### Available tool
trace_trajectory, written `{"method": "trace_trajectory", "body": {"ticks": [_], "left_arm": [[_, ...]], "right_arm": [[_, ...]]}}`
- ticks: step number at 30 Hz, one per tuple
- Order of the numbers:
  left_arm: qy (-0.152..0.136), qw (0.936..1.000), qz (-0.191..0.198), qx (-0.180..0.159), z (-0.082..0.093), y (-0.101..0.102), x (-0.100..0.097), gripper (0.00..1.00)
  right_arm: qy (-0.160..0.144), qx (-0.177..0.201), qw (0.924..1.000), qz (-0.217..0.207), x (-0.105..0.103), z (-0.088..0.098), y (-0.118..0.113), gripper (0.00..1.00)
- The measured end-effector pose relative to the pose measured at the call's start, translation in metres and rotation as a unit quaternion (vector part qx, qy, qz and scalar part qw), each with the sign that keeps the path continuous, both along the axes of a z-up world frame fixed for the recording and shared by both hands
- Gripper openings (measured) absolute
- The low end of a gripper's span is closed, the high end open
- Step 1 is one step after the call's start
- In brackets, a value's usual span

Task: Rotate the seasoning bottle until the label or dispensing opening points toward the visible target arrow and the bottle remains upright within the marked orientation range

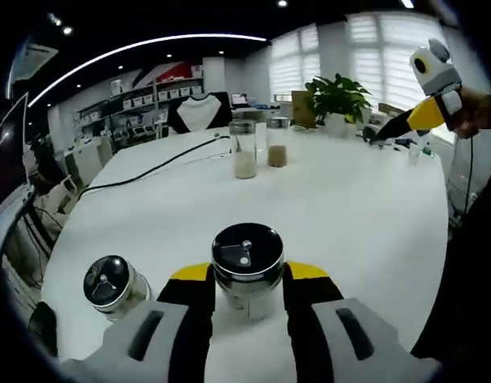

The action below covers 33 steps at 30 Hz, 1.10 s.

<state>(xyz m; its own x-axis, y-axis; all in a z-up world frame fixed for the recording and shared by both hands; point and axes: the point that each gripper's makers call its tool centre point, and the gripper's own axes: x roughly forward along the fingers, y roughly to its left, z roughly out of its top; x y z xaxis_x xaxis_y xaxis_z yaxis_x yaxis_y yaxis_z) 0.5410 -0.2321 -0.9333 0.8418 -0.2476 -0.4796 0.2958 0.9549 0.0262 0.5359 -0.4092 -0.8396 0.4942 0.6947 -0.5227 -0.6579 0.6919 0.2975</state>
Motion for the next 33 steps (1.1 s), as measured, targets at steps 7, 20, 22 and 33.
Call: {"method": "trace_trajectory", "body": {"ticks": [7,20,22,33], "left_arm": [[-0.008,0.9927,0.119,0.02,-0.006,0.009,0.0,0.35],[-0.009,0.9993,-0.018,0.032,0.002,-0.011,-0.012,0.36],[0.001,0.9986,-0.046,0.026,0.002,-0.011,-0.014,0.36],[0.053,0.9793,-0.196,-0.001,-0.006,-0.022,-0.015,0.35]], "right_arm": [[0.001,0.002,1.0,0.002,-0.001,0.0,0.003,0.56],[0.001,0.011,0.9999,0.0,0.001,0.001,0.003,0.56],[0.002,0.01,0.9999,0.001,0.001,0.0,0.003,0.56],[0.004,0.011,0.9999,0.005,-0.001,-0.001,0.0,0.56]]}}
